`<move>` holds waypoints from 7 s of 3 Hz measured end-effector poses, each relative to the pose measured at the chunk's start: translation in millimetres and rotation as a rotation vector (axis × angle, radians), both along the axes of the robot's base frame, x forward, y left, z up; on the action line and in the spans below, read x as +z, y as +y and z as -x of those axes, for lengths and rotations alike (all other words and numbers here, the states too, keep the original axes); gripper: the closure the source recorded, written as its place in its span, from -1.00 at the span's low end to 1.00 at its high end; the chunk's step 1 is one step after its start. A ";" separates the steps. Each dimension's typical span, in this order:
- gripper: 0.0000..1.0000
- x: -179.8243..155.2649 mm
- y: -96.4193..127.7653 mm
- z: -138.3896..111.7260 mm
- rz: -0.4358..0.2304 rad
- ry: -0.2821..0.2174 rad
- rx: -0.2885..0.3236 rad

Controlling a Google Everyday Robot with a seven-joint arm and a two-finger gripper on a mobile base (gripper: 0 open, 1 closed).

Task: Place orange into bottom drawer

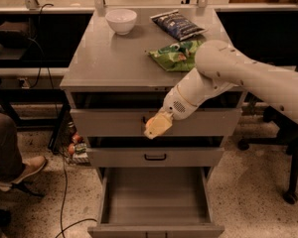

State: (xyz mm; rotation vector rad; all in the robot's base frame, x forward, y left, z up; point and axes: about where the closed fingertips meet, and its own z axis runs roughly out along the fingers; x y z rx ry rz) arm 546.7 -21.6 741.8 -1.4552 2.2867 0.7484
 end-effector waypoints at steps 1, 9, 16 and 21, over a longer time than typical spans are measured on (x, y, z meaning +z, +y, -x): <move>1.00 -24.8 2.1 0.1 0.056 0.054 -0.070; 1.00 -365.3 20.0 8.4 0.244 0.396 -0.557; 0.57 -578.8 33.4 17.4 0.182 0.474 -0.786; -1.00 -590.9 29.1 9.1 0.208 0.430 -0.780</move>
Offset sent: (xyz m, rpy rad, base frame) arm 0.0129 -0.0022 -0.1593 -0.1446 0.2502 -0.4376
